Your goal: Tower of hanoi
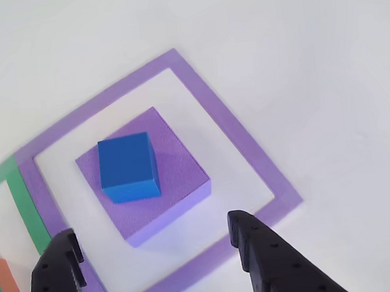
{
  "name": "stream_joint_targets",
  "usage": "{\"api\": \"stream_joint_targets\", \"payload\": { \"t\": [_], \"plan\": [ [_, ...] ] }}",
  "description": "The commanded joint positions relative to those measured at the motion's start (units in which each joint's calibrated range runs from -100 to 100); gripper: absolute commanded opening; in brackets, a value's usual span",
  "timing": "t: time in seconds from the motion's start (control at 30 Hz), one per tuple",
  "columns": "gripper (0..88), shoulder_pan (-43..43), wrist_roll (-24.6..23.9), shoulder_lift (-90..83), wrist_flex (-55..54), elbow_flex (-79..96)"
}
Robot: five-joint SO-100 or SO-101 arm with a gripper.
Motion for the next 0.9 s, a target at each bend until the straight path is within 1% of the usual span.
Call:
{"api": "stream_joint_targets", "payload": {
  "t": [0.0, 0.2, 0.4, 0.87],
  "plan": [
    [22.9, -0.6, 0.0, 2.2, -10.3, 1.2],
    [23.1, -2.1, 0.0, 10.6, -22.5, 2.1],
    [22.9, -3.0, 0.0, 17.9, -30.1, 1.0],
    [22.9, -5.0, 0.0, 22.7, -34.0, -0.5]
  ]
}}
